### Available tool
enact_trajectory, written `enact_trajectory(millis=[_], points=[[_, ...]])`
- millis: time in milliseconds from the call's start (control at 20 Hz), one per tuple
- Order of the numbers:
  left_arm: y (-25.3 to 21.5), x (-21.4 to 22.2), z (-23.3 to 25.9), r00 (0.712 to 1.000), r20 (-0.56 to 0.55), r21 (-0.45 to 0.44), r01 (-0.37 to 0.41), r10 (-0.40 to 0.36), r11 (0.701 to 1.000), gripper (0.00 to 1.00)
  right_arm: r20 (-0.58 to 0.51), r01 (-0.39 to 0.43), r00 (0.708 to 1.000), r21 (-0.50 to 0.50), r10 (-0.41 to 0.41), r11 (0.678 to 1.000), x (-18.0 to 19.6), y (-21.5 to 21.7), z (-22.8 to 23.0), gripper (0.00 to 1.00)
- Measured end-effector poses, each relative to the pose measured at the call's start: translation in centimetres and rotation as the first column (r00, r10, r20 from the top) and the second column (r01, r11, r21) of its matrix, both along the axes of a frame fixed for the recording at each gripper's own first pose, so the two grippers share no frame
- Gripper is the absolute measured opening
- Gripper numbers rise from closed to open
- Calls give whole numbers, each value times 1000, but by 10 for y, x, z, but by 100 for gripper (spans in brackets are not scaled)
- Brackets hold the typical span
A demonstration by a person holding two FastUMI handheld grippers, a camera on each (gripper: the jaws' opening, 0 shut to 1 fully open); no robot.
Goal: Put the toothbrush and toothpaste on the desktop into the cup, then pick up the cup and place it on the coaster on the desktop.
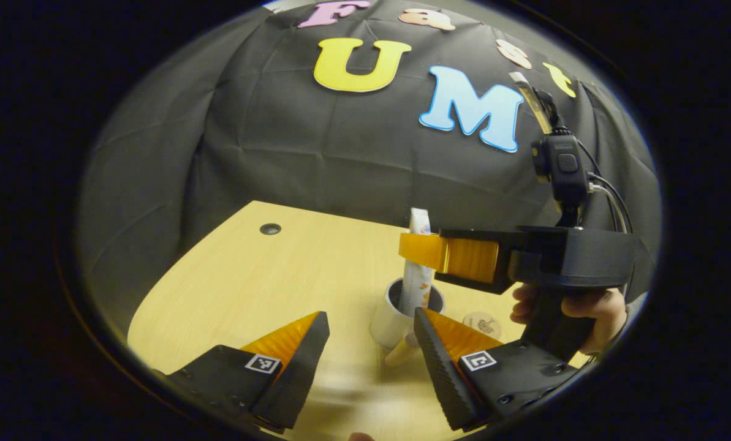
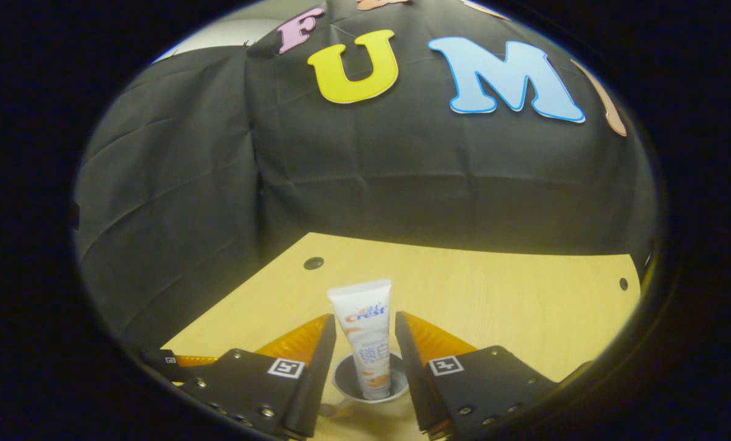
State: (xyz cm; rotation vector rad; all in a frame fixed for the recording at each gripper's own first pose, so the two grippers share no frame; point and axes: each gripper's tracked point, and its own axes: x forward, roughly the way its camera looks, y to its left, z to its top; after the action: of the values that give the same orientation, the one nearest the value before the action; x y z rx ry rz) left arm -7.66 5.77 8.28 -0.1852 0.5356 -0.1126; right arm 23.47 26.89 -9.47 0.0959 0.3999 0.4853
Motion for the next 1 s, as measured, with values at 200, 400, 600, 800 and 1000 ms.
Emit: enact_trajectory(millis=[200, 400, 600, 800, 1000], points=[[-6, 0, 3, 1000, 2, 5, 10, -10, 1000, 91, -3, 14, 1000, 9, -14, 1000, -6, -8, 4, 86], [-13, -1, 5, 1000, 8, 12, 26, -26, 1000, 91, 3, 26, 1000, 28, -26, 999, -12, -20, 14, 87], [-24, -1, 5, 999, 1, 9, 45, -45, 999, 92, 20, 61, 998, 55, -62, 997, -25, -47, 29, 87], [-36, 2, 3, 997, -11, 12, 71, -71, 997, 91, 25, 114, 993, 63, -116, 991, -37, -85, 36, 87], [-45, 5, -6, 995, -40, 22, 87, -86, 996, 91, 36, 186, 982, 26, -187, 982, -48, -130, 34, 87]])
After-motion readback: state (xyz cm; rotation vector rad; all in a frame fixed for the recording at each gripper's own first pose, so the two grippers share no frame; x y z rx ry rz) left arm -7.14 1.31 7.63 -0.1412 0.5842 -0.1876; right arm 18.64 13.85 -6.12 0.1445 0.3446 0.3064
